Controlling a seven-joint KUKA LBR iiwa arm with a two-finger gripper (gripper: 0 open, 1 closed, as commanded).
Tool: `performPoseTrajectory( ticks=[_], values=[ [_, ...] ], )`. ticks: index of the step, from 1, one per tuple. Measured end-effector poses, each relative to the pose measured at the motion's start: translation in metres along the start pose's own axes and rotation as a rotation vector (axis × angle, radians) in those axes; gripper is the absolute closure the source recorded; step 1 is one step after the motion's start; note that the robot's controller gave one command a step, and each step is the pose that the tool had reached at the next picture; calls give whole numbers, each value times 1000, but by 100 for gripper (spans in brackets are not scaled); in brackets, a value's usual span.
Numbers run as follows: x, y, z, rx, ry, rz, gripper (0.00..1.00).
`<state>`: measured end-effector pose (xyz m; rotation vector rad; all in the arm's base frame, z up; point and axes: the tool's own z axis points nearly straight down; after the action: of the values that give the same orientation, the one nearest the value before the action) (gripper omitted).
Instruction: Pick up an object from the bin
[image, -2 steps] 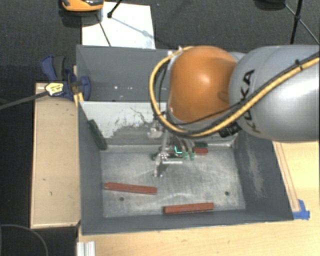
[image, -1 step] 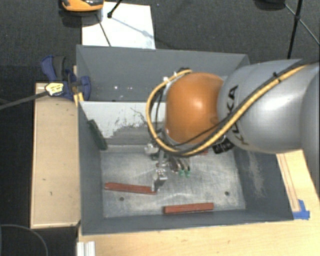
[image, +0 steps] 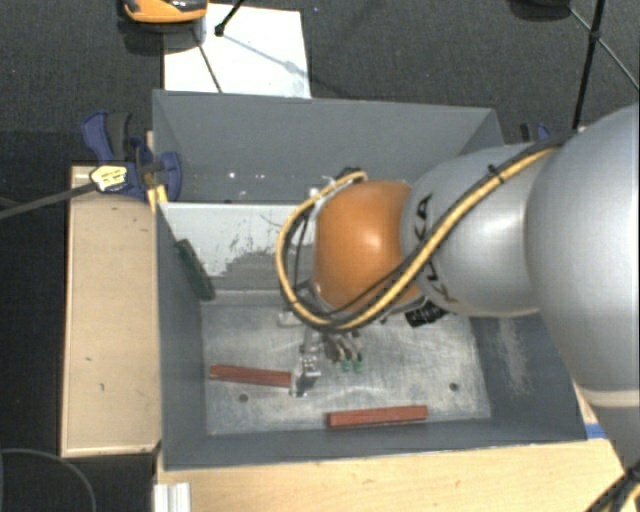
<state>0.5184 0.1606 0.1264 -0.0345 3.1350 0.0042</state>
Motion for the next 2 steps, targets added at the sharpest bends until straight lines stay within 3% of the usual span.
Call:
performPoseTrajectory(
  ticks=[1,2],
  values=[
    [-1,6,52,-3,-7,115,100],
    [-1,6,52,-3,-7,116,100]
  ],
)
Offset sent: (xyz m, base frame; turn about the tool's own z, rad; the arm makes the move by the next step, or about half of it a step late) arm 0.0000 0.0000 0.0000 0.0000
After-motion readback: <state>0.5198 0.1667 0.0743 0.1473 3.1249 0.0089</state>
